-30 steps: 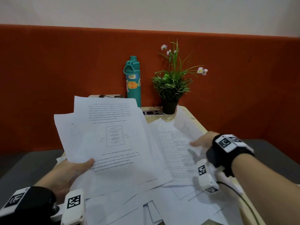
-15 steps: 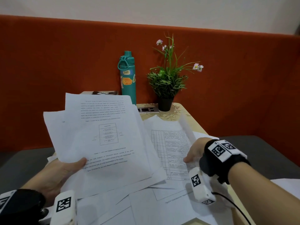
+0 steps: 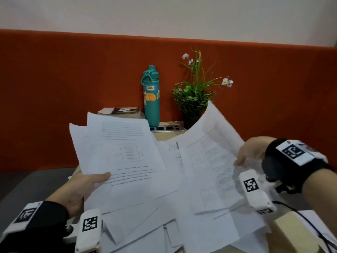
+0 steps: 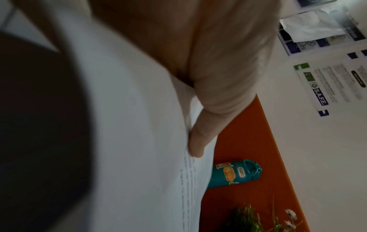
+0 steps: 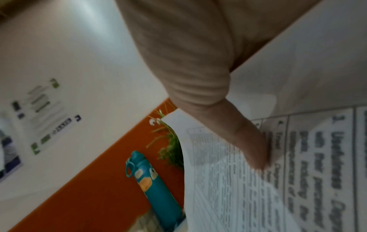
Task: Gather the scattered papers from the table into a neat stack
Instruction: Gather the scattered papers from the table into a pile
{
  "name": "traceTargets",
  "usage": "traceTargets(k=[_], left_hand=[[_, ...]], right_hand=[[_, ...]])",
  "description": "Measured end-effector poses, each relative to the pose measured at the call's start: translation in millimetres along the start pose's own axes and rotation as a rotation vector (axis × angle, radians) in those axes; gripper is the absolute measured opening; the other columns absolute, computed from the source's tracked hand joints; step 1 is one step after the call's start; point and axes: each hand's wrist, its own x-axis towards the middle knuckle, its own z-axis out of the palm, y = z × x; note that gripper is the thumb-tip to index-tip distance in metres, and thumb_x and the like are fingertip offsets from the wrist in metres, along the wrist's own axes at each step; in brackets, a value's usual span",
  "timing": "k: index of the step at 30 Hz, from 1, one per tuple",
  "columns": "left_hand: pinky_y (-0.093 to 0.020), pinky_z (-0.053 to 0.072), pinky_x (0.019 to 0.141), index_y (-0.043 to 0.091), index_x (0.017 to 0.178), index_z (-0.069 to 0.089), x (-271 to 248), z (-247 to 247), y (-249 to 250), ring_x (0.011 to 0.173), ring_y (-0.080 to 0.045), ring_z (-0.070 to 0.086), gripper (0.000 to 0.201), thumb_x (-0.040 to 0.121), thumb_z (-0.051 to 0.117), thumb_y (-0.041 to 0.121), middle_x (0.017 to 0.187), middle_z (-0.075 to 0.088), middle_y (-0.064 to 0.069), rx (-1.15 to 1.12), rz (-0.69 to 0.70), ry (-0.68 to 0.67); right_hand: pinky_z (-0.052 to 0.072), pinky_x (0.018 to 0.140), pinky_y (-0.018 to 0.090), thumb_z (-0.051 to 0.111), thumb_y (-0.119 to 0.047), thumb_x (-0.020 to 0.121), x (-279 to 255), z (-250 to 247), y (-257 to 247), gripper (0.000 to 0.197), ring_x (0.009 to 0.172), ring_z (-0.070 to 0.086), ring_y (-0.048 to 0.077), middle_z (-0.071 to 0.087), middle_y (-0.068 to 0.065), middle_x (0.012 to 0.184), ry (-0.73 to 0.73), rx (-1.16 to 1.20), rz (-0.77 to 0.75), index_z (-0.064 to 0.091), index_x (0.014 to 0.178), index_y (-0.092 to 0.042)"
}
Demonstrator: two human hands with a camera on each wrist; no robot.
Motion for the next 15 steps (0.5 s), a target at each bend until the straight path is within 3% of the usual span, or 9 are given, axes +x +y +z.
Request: traceTargets(k=[2, 3, 6, 8, 9, 11, 12, 15], left_hand=[[-0.046, 0.054, 0.086, -0.002, 0.124, 0.059, -1.0, 2.6, 2.2, 0.1, -0.039, 0.066, 0.036, 0.088, 0.057, -0.006, 0.117, 0.068, -0.023, 0.057, 0.001, 0.008], [-0.047, 0.051, 0.09, -0.002, 0.124, 0.059, -2.8, 4.4, 3.4, 0.102, -0.039, 0.065, 0.036, 0.088, 0.057, -0.007, 0.118, 0.068, -0.023, 0.076, 0.006, 0.015], [-0.042, 0.051, 0.084, 0.004, 0.114, 0.06, -9.6, 10.4, 8.9, 0.102, -0.039, 0.064, 0.029, 0.089, 0.053, -0.011, 0.117, 0.067, -0.021, 0.075, 0.003, -0.009], [-0.044, 0.048, 0.092, 0.007, 0.113, 0.058, -11.4, 13.7, 11.4, 0.11, -0.04, 0.061, 0.031, 0.09, 0.052, -0.013, 0.119, 0.066, -0.019, 0.054, 0.008, -0.018], [-0.045, 0.046, 0.097, 0.007, 0.112, 0.058, -12.0, 14.8, 12.0, 0.112, -0.041, 0.06, 0.031, 0.09, 0.051, -0.014, 0.12, 0.065, -0.019, 0.052, 0.012, -0.007], [-0.05, 0.044, 0.103, 0.01, 0.108, 0.06, -8.7, 14.8, 11.6, 0.112, -0.04, 0.062, 0.031, 0.089, 0.052, -0.013, 0.121, 0.066, -0.017, 0.05, 0.01, -0.01], [-0.052, 0.044, 0.102, 0.011, 0.106, 0.062, -8.9, 16.2, 11.5, 0.11, -0.041, 0.063, 0.03, 0.089, 0.053, -0.012, 0.12, 0.067, -0.018, 0.056, 0.002, -0.011], [-0.055, 0.047, 0.098, 0.008, 0.103, 0.063, -5.9, 19.2, 9.2, 0.106, -0.045, 0.064, 0.024, 0.089, 0.055, -0.009, 0.113, 0.069, -0.023, 0.06, 0.001, 0.034]], right_hand=[[0.046, 0.081, 0.033, 0.071, -0.016, 0.082, -3.0, -18.8, 0.5, 0.035, 0.1, 0.06, 0.028, 0.065, 0.017, 0.115, 0.081, 0.089, -0.012, 0.064, 0.111, 0.003], [0.049, 0.084, 0.035, 0.071, -0.014, 0.081, -4.0, -28.6, 0.7, 0.033, 0.097, 0.061, 0.029, 0.065, 0.017, 0.11, 0.154, 0.121, -0.039, 0.064, 0.108, 0.003], [0.053, 0.088, 0.042, 0.071, -0.01, 0.081, -15.7, -58.4, -2.5, 0.029, 0.097, 0.062, 0.032, 0.067, 0.017, 0.097, 0.313, 0.232, -0.161, 0.064, 0.108, -0.001], [0.056, 0.07, 0.034, 0.068, -0.008, 0.082, -28.4, -74.5, -8.3, 0.009, 0.09, 0.058, 0.025, 0.061, 0.009, 0.081, 0.361, 0.417, -0.253, 0.064, 0.091, -0.007], [0.055, 0.064, 0.031, 0.066, -0.008, 0.083, -33.5, -81.8, -11.0, 0.004, 0.089, 0.056, 0.024, 0.061, 0.008, 0.083, 0.378, 0.518, -0.297, 0.062, 0.085, -0.009], [0.054, 0.075, 0.035, 0.061, -0.004, 0.086, -38.7, -91.4, -19.5, 0.011, 0.089, 0.061, 0.026, 0.066, 0.007, 0.096, 0.348, 0.774, -0.386, 0.066, 0.094, -0.009], [0.053, 0.077, 0.036, 0.059, -0.002, 0.088, -39.6, -89.7, -24.2, 0.012, 0.084, 0.062, 0.024, 0.066, 0.006, 0.094, 0.302, 0.868, -0.392, 0.066, 0.094, -0.01], [0.052, 0.063, 0.036, 0.061, -0.009, 0.084, -34.4, -47.7, -45.2, 0.012, 0.07, 0.057, 0.022, 0.058, 0.006, 0.081, 0.127, 0.857, -0.272, 0.056, 0.076, -0.015]])
